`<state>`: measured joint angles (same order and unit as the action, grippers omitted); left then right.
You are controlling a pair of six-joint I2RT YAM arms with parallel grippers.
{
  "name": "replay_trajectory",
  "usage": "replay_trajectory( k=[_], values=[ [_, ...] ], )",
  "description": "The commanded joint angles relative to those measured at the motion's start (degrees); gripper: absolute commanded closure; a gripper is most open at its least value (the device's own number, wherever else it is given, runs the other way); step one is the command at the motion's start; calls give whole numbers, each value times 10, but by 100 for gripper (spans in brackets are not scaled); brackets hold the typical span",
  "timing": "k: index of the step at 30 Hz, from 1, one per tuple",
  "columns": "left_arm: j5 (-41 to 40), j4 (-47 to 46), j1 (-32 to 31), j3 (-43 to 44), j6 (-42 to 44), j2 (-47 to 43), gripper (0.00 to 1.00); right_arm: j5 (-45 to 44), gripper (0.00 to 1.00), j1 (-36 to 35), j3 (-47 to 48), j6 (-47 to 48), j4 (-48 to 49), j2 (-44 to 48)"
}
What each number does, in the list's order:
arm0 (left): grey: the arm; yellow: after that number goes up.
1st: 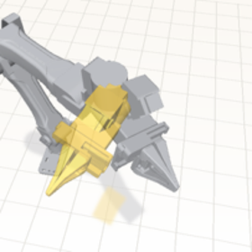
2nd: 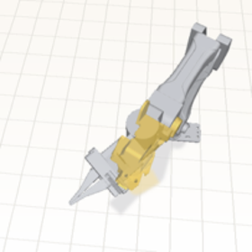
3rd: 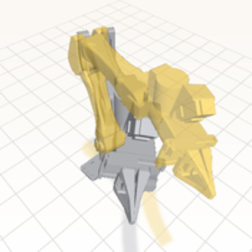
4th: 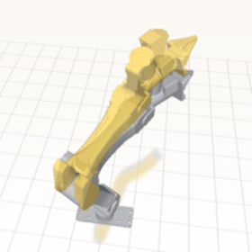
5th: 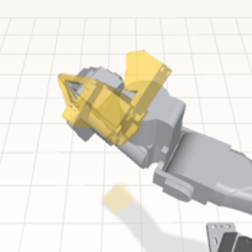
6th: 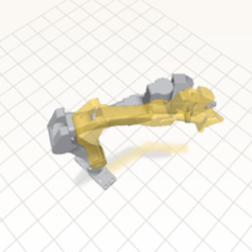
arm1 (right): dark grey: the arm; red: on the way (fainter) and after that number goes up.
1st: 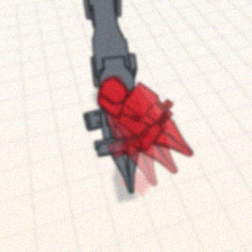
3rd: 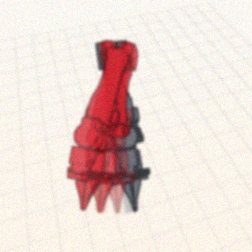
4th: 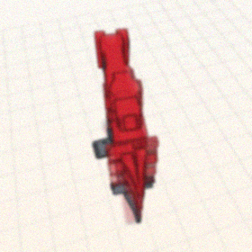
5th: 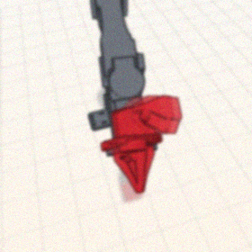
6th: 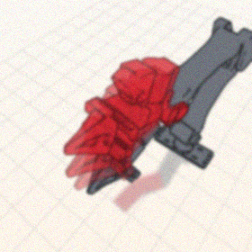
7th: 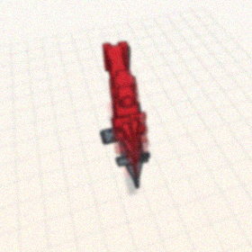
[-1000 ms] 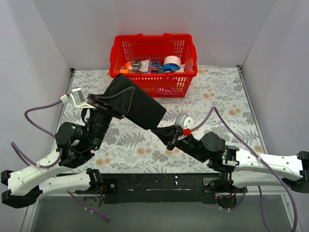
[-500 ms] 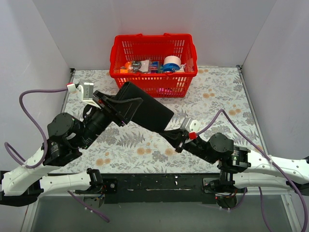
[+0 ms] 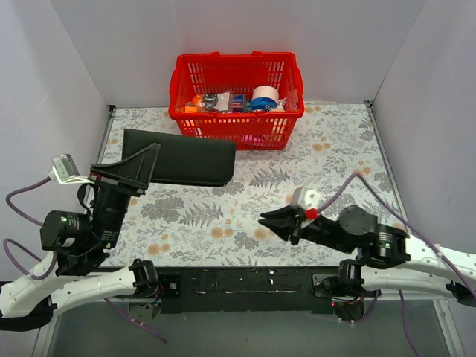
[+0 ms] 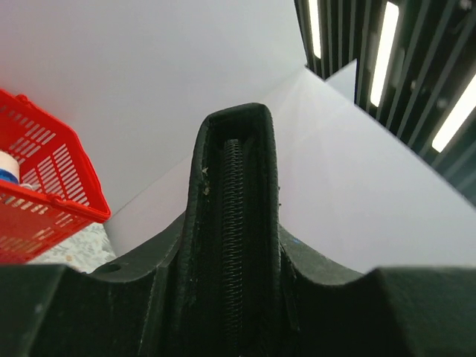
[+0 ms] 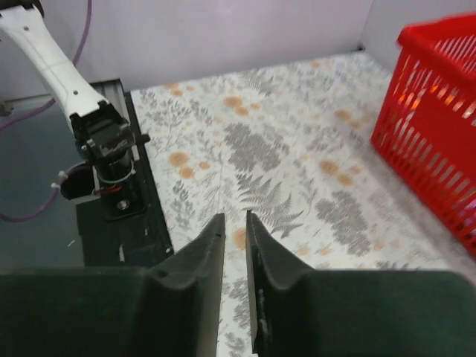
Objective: Sort the hair-cutting tools
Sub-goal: Zip the hairdressing tool bag.
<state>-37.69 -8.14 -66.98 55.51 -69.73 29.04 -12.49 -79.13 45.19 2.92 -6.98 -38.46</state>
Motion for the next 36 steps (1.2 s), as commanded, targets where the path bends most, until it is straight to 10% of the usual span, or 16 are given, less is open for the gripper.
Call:
replay_trajectory(
  k=[1, 14, 36],
  values=[
    [-113, 34, -1, 35, -148, 5, 100, 12, 90, 1, 38, -20, 1, 91],
    [-39, 366, 0, 116, -441, 6, 100, 120, 99, 1, 23, 30, 96, 93],
    [34, 416, -1, 47, -545, -54, 100, 230, 99, 1, 57, 32, 204, -22]
  ],
)
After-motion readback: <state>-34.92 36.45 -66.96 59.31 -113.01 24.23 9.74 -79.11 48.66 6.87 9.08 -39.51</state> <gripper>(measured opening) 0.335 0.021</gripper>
